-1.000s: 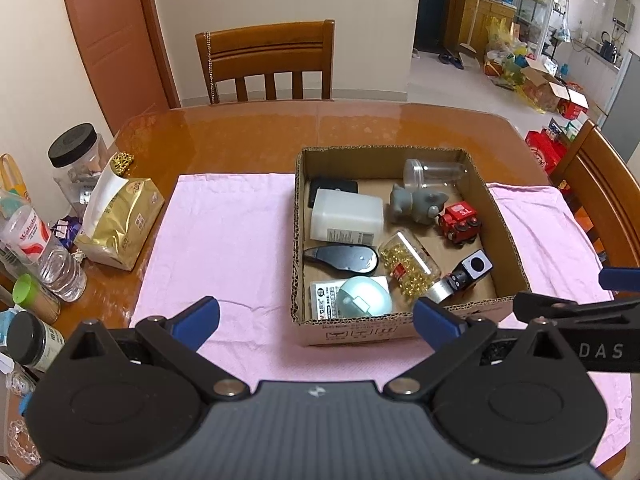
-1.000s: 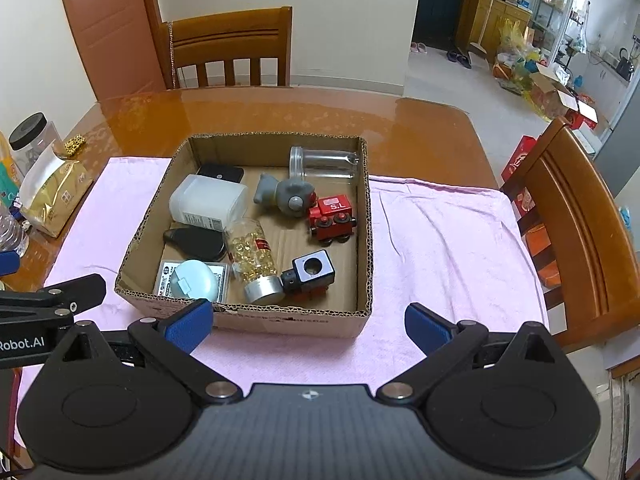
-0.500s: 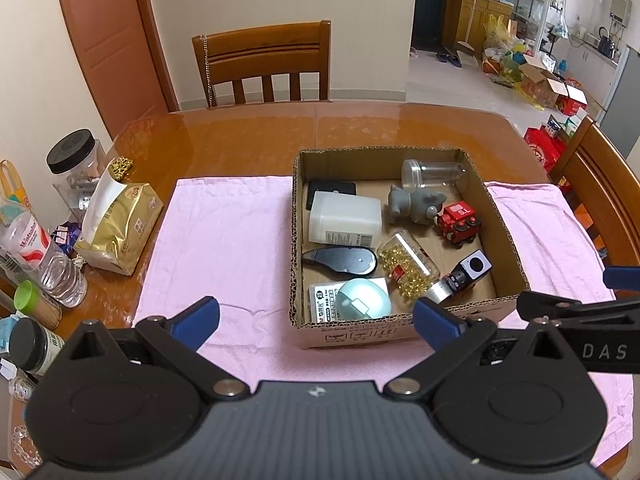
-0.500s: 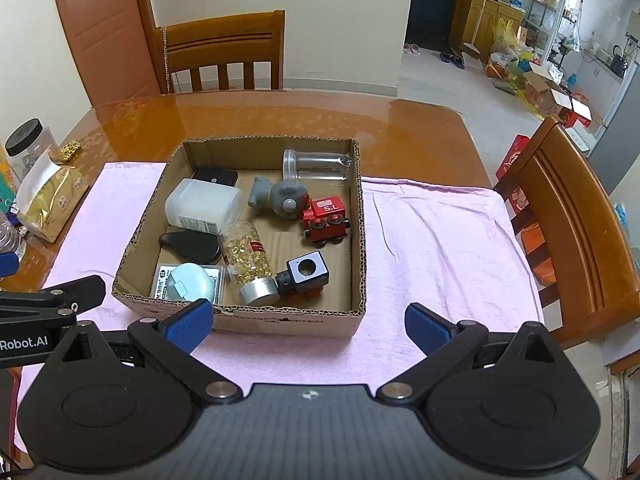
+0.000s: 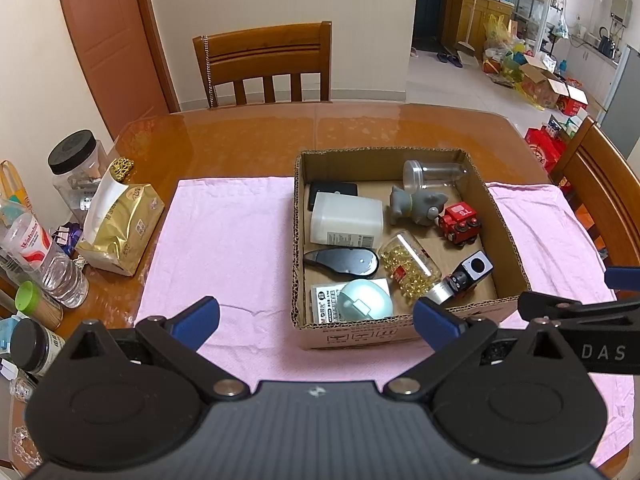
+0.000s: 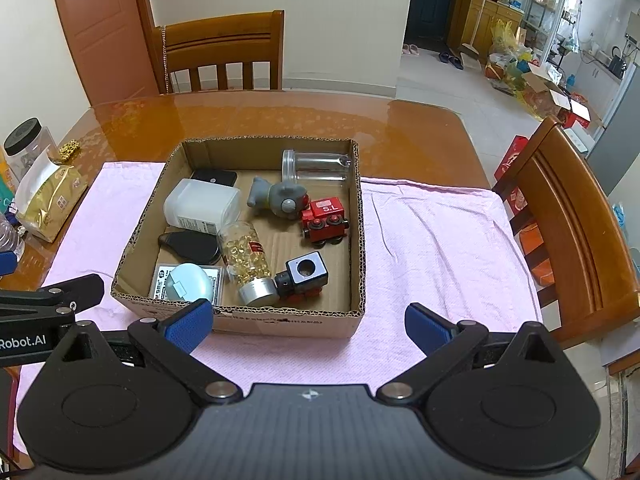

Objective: Organize rigid objects

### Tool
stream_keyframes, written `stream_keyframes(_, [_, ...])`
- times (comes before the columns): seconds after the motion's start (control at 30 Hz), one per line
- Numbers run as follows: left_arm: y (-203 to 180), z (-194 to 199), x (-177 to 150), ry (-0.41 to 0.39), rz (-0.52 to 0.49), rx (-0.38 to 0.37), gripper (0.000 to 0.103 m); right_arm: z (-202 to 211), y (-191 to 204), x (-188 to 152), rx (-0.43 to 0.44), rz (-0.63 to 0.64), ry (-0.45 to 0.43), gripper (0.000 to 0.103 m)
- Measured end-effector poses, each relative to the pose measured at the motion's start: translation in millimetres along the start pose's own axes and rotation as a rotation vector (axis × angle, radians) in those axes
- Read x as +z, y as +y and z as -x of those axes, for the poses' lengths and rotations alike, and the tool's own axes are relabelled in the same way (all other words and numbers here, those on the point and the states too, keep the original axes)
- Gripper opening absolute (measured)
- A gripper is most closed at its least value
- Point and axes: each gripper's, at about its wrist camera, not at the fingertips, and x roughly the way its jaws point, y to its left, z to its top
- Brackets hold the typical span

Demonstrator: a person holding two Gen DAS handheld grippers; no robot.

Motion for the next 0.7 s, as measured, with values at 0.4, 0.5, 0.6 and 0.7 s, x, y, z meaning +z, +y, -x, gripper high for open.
stream_keyframes(0.4, [2.3,-0.3,-0.8,0.003,-0.004,-0.004,0.102,0.7,2.0,0.0,-0.004,0.004,-0.002,0.103])
stream_keyframes(0.5, [2.3,-0.3,-0.5,0.004,-0.005,-0.004,0.102,0.3,2.4,0.3,-0.006,0.003,-0.002,0.103])
stream_keyframes(0.6, [2.4,-0.1,-0.4,0.004,-0.004,-0.005,0.102,0.2,2.4,0.6,-0.006,0.004,-0.003,0.103])
stream_keyframes(0.7, [2.2,0.2,0.4,0.002,-0.007,-0.006,0.102,0.2,2.2,1.0,-0.008,0.003,-0.003,0.103])
